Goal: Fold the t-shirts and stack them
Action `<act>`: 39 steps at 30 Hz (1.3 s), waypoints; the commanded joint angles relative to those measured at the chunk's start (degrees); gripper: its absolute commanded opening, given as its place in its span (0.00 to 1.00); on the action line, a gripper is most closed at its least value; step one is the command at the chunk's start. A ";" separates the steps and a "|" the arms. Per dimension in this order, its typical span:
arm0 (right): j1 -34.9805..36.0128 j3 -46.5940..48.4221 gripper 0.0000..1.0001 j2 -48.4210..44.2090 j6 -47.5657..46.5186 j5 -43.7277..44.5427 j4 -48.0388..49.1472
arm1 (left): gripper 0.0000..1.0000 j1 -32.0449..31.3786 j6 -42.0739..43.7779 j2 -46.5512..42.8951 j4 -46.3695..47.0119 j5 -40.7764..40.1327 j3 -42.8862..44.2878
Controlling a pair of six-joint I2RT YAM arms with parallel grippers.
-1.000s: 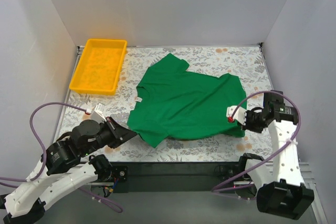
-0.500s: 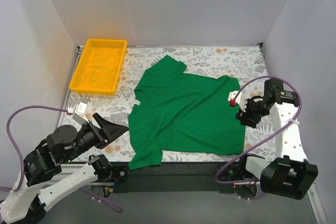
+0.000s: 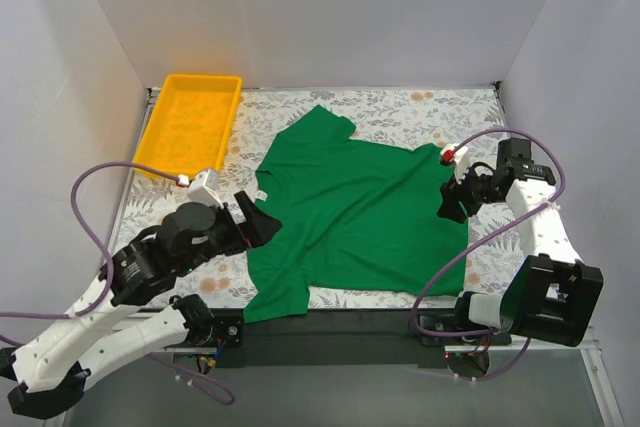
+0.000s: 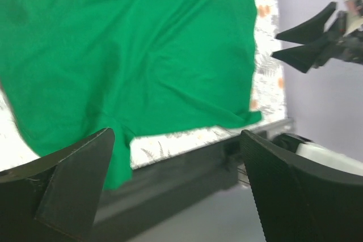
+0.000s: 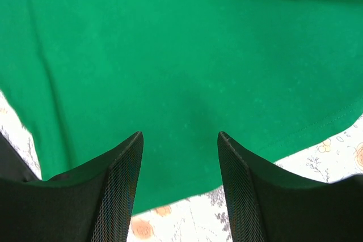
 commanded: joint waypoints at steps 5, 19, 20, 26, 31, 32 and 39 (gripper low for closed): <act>-0.30 -3.03 0.63 -2.63 11.79 -4.27 13.11 | 0.98 3.26 16.42 15.49 16.47 -3.27 1.69; -2.76 -2.87 0.78 3.94 29.37 1.53 33.59 | 0.98 37.82 25.13 39.41 36.61 33.49 6.09; -3.03 -2.07 0.78 5.52 31.47 1.18 34.12 | 0.98 37.90 25.92 39.41 36.61 32.62 5.75; -5.58 9.41 0.73 20.81 40.79 1.09 35.27 | 0.98 37.91 31.73 36.78 36.70 30.41 0.48; -5.58 18.92 0.68 32.07 46.86 3.72 34.92 | 0.98 37.91 33.40 32.83 40.12 29.44 -7.07; -5.58 20.59 0.67 33.65 47.13 4.25 34.66 | 0.98 37.91 33.58 32.30 40.74 29.62 -7.96; -5.58 35.98 0.59 46.93 45.20 6.36 28.07 | 0.98 37.91 34.19 28.87 43.38 28.92 -12.28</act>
